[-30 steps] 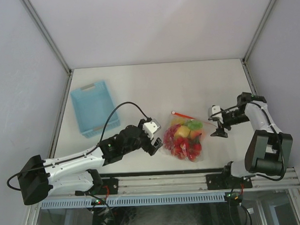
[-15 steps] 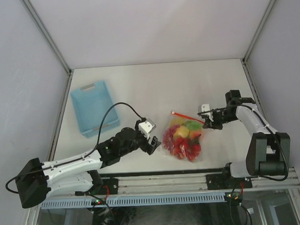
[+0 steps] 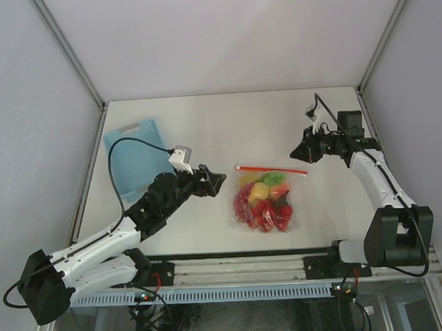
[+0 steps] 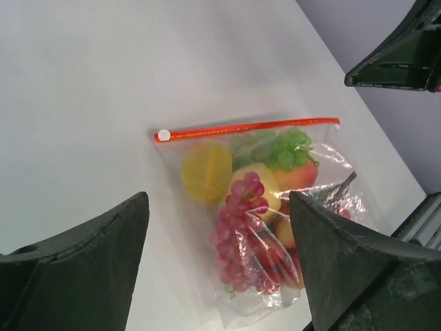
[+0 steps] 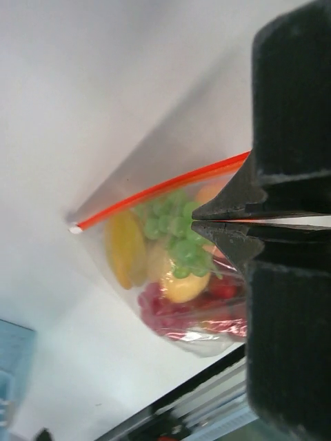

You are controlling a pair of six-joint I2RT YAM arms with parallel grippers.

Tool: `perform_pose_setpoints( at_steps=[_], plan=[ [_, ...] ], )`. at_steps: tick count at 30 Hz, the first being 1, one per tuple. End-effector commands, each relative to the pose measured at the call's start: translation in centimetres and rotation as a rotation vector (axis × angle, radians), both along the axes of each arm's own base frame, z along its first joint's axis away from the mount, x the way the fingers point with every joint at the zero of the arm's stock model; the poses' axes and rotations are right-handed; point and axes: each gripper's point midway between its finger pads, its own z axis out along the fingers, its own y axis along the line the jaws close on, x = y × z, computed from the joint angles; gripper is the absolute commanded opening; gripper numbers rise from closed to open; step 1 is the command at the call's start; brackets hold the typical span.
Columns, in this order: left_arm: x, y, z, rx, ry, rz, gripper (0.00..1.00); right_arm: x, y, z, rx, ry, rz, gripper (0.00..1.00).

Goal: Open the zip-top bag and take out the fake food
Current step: Adjust the zipper food storage bag at the center of the board.

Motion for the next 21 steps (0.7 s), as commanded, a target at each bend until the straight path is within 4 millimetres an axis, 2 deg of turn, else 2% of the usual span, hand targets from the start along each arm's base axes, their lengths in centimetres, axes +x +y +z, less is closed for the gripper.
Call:
perform_pose_setpoints(
  at_steps=[1, 4, 6, 8, 12, 14, 17, 18, 21],
  plan=[
    [1.7, -0.3, 5.1, -0.091, 0.060, 0.076, 0.85, 3.3, -1.1, 2.7, 0.135, 0.065, -0.234, 0.00],
    [1.3, -2.0, 5.9, -0.018, 0.078, -0.026, 0.79, 3.1, -1.3, 2.9, 0.149, 0.047, -0.204, 0.00],
    [0.7, -3.1, 5.1, 0.085, 0.097, -0.103, 0.72, 1.8, -1.0, 3.5, 0.169, 0.013, -0.113, 0.00],
    [-0.2, -3.1, 3.4, 0.229, 0.151, -0.131, 0.66, 0.0, -0.9, 3.6, 0.149, -0.029, -0.032, 0.00],
    [-1.3, -2.9, 0.2, 0.360, 0.287, -0.141, 0.45, -5.4, -0.6, 2.8, 0.052, -0.119, 0.184, 0.00],
    [-1.4, -2.5, -1.4, 0.383, 0.334, -0.118, 0.39, -8.5, -0.4, 1.5, -0.037, -0.203, 0.358, 0.00],
    [-0.9, -2.1, -2.9, 0.405, 0.353, -0.076, 0.24, -12.4, -0.6, -1.2, -0.157, -0.211, 0.543, 0.00],
    [-0.6, -2.1, -3.4, 0.406, 0.361, -0.072, 0.19, -13.2, -0.8, -1.9, -0.194, -0.219, 0.588, 0.00],
    [0.5, -3.3, -4.8, 0.383, 0.407, -0.101, 0.16, -13.8, -1.6, -3.7, -0.311, -0.265, 0.664, 0.00]
  ],
)
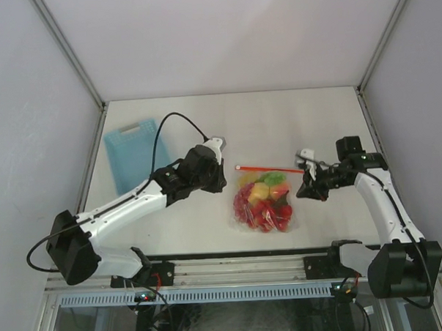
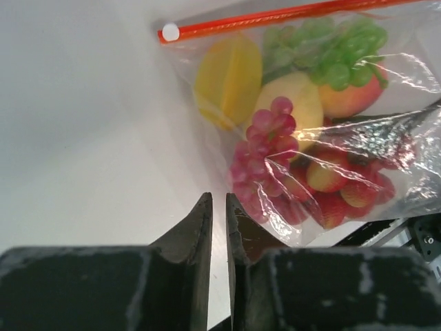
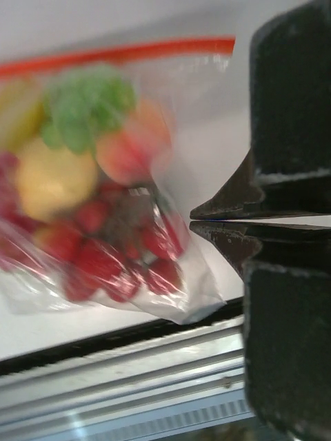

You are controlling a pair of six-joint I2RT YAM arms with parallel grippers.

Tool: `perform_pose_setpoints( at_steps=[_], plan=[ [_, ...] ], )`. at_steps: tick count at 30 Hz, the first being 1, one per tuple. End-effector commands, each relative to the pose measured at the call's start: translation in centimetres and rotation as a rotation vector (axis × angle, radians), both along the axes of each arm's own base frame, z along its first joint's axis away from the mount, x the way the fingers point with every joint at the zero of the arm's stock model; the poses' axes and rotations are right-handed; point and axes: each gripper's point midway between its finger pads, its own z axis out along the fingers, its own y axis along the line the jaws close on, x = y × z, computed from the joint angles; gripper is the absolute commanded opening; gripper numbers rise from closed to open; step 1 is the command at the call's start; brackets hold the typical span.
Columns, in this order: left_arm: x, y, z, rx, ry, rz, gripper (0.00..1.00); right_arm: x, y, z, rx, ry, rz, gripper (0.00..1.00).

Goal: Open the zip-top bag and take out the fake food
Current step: Adjust the zipper food storage bag at the center of the board.

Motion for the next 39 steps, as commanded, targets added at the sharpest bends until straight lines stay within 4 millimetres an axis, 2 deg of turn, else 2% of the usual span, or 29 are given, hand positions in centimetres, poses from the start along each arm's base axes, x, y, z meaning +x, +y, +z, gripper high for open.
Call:
perform_pose_setpoints(
  at_steps=[1, 5, 8, 11, 14, 15, 16, 19, 21, 23, 24, 26, 27, 29, 31, 32, 35, 36, 37, 39],
  plan=[
    [1.4, -1.3, -1.7, -0.019, 0.062, -0.001, 0.15, -3.0, -1.5, -3.0, -0.192, -0.127, 0.234, 0.00],
    [2.2, -4.2, -5.3, 0.018, 0.171, -0.085, 0.15, -3.4, -1.7, -4.8, -0.270, -0.173, 0.316, 0.00],
    [2.2, -7.2, -7.2, -0.005, 0.269, -0.171, 0.15, -4.6, -0.1, -5.9, -0.238, -0.224, 0.434, 0.00],
    [3.2, -10.5, -7.8, -0.048, 0.306, -0.247, 0.15, -4.9, 2.4, -6.6, -0.195, -0.253, 0.485, 0.04],
    [6.0, -13.6, -6.6, -0.078, 0.280, -0.299, 0.15, -3.3, 4.7, -6.2, -0.141, -0.265, 0.439, 0.04],
    [7.5, -14.9, -5.1, -0.108, 0.250, -0.315, 0.15, -2.7, 5.3, -6.0, -0.131, -0.266, 0.418, 0.04],
    [8.5, -15.8, -5.1, -0.120, 0.254, -0.325, 0.15, -1.9, 5.8, -5.7, -0.124, -0.264, 0.384, 0.04],
    [11.7, -18.1, -3.2, -0.183, 0.226, -0.336, 0.16, 0.5, 7.6, -4.5, -0.086, -0.261, 0.287, 0.04],
    [14.1, -18.6, -2.3, -0.202, 0.194, -0.304, 0.20, 2.2, 9.1, -3.6, -0.041, -0.240, 0.214, 0.04],
    [17.5, -17.0, -1.1, -0.170, 0.132, -0.197, 0.24, 3.5, 10.5, -2.6, 0.012, -0.178, 0.150, 0.07],
    [19.2, -15.4, -0.3, -0.146, 0.097, -0.121, 0.26, 3.9, 11.1, -2.0, 0.037, -0.164, 0.141, 0.08],
    [21.6, -11.5, 2.3, -0.124, 0.019, 0.014, 0.30, 3.5, 12.0, -0.8, 0.091, -0.140, 0.190, 0.12],
    [22.2, -9.5, 3.8, -0.118, -0.026, 0.065, 0.32, 3.0, 12.2, -0.1, 0.117, -0.134, 0.227, 0.15],
    [22.2, -5.9, 7.6, -0.123, -0.140, 0.114, 0.39, 0.7, 12.2, 1.8, 0.197, -0.129, 0.353, 0.21],
    [20.8, -3.1, 10.6, -0.126, -0.260, 0.114, 0.48, -2.0, 11.1, 3.5, 0.267, -0.106, 0.439, 0.31],
    [19.6, -2.1, 12.0, -0.131, -0.325, 0.097, 0.50, -2.6, 10.4, 4.5, 0.304, -0.115, 0.447, 0.37],
    [14.6, -0.2, 16.1, -0.232, -0.533, 0.008, 0.53, -2.2, 7.8, 6.0, 0.374, -0.118, 0.334, 0.46],
    [12.7, 0.1, 16.3, -0.261, -0.579, -0.033, 0.55, -1.5, 6.7, 5.9, 0.360, -0.122, 0.275, 0.47],
    [10.8, 0.4, 14.5, -0.268, -0.595, -0.066, 0.56, -0.8, 5.5, 5.3, 0.327, -0.114, 0.205, 0.47],
    [6.9, 0.5, 13.8, -0.304, -0.673, -0.134, 0.61, 1.2, 2.7, 3.4, 0.203, -0.065, 0.021, 0.47]
  ],
)
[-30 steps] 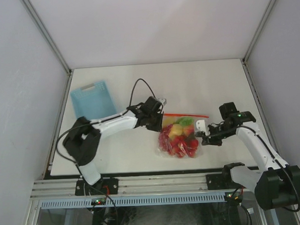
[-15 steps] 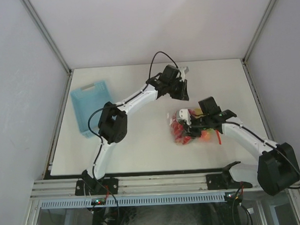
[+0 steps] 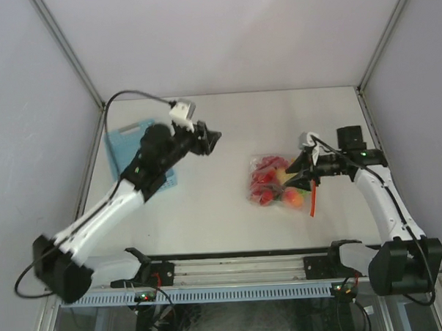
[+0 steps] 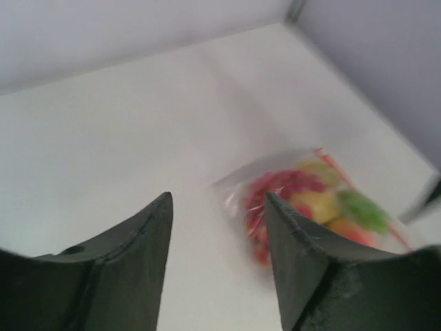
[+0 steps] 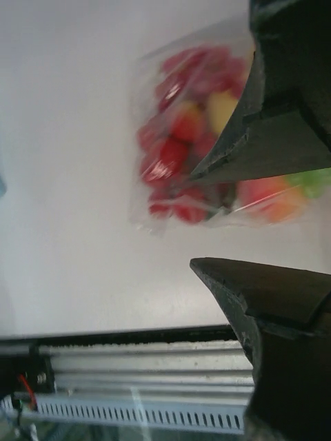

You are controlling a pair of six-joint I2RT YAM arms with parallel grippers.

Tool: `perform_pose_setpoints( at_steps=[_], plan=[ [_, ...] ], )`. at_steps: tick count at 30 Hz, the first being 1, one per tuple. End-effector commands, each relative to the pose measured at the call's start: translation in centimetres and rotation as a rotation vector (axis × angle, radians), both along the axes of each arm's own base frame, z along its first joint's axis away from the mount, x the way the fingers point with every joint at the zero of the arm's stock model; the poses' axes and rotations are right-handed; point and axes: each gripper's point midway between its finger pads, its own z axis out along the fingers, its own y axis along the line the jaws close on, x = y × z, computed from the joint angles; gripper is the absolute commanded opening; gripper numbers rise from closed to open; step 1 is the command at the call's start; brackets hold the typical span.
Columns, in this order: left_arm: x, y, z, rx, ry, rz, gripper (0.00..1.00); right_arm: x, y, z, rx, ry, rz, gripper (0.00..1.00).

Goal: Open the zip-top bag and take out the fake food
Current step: Adjust the zipper food storage bag at the center of the board.

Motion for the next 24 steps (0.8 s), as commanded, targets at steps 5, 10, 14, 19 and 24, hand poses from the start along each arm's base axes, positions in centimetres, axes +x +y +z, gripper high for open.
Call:
perform_pose_setpoints(
  at_steps=[5, 10, 14, 19, 24],
  plan=[
    [-11.4, -1.1, -1.1, -0.038, -0.354, -0.213, 0.74, 3.3, -11.4, -5.6, -0.327, 0.211, -0.591, 0.37],
    [-13.4, -1.2, -3.9, 0.045, -0.309, -0.234, 0.75, 4.4, -16.7, -8.9, -0.486, 0.264, -0.890, 0.19],
    [-14.2, -2.7, -5.5, 0.143, -0.311, -0.298, 0.75, 4.4, -17.8, -12.2, -0.595, 0.320, -0.933, 0.05],
    [-15.2, -4.6, -7.0, 0.225, -0.321, -0.397, 0.75, 3.4, -13.7, -15.1, -0.650, 0.401, -0.725, 0.01],
    [-15.8, -4.8, -7.1, 0.230, -0.340, -0.424, 0.75, 2.5, -5.1, -13.3, -0.545, 0.327, -0.437, 0.01]
  ],
)
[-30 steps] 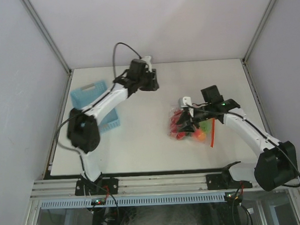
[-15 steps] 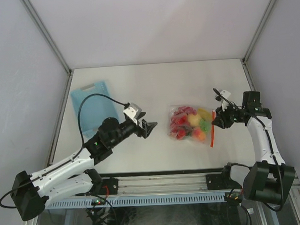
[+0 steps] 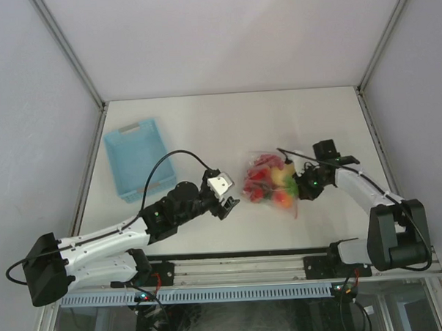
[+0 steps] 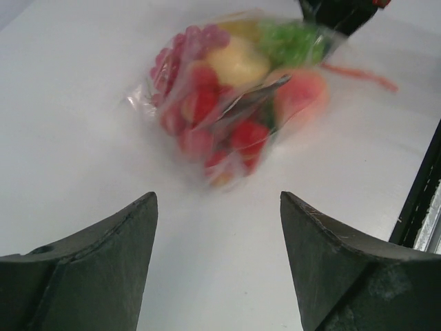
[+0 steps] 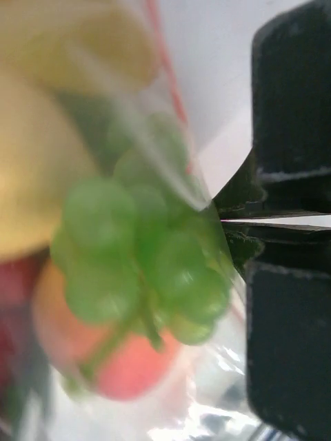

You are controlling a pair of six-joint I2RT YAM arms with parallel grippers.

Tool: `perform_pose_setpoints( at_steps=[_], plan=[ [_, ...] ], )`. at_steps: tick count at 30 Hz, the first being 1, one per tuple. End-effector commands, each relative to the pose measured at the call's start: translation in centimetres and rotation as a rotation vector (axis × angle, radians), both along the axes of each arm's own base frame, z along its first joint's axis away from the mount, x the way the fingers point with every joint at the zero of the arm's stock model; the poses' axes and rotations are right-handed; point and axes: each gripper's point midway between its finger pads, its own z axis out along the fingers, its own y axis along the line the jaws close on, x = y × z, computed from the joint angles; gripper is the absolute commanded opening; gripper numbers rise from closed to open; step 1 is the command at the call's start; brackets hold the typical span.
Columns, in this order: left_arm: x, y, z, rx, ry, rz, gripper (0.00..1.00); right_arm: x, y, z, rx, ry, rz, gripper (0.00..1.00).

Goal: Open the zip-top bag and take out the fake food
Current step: Adjust the zipper food storage bag at the center of the board, then pick up the zipper food storage bag at the center of the board.

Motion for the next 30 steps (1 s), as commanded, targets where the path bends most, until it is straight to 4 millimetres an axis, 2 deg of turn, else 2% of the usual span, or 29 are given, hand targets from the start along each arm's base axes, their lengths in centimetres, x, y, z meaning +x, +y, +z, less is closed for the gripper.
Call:
perform_pose_setpoints(
  at_steps=[1, 3, 6, 9, 11, 14, 17, 19, 21, 25, 30],
  plan=[
    [0.1, -0.7, 3.8, -0.059, -0.101, -0.029, 0.76, 0.5, 7.8, 3.4, 0.181, -0.082, 0.203, 0.01],
    [-0.1, -0.6, 4.2, -0.066, -0.110, -0.035, 0.76, 0.4, 11.2, 5.1, 0.269, -0.098, 0.291, 0.02],
    [-0.6, -0.7, 5.0, -0.076, -0.129, -0.046, 0.76, 0.6, 15.3, 7.6, 0.388, -0.090, 0.387, 0.04],
    [-1.2, -1.1, 5.7, -0.064, -0.153, -0.061, 0.76, 0.5, 17.0, 10.1, 0.484, -0.065, 0.443, 0.07],
    [-1.7, -1.5, 5.9, -0.033, -0.178, -0.081, 0.77, -0.5, 16.4, 11.5, 0.537, -0.049, 0.507, 0.09],
    [-2.5, -2.8, 5.4, 0.052, -0.246, -0.151, 0.77, -1.9, 13.9, 13.2, 0.635, -0.066, 0.543, 0.12],
    [-3.2, -4.2, 3.8, 0.163, -0.326, -0.237, 0.77, -1.6, 11.1, 14.2, 0.671, -0.145, 0.485, 0.26],
    [-3.0, -4.9, 2.6, 0.237, -0.372, -0.262, 0.79, -0.9, 9.5, 13.9, 0.661, -0.199, 0.420, 0.36],
    [-2.6, -5.6, 1.6, 0.284, -0.398, -0.285, 0.79, -0.1, 8.6, 13.5, 0.656, -0.233, 0.355, 0.41],
    [-2.4, -6.6, -0.4, 0.367, -0.438, -0.340, 0.79, 0.6, 7.1, 12.9, 0.635, -0.264, 0.276, 0.43],
    [-1.6, -6.4, -3.9, 0.501, -0.500, -0.364, 0.80, 1.1, 6.5, 12.4, 0.635, -0.262, 0.224, 0.43]
  ],
)
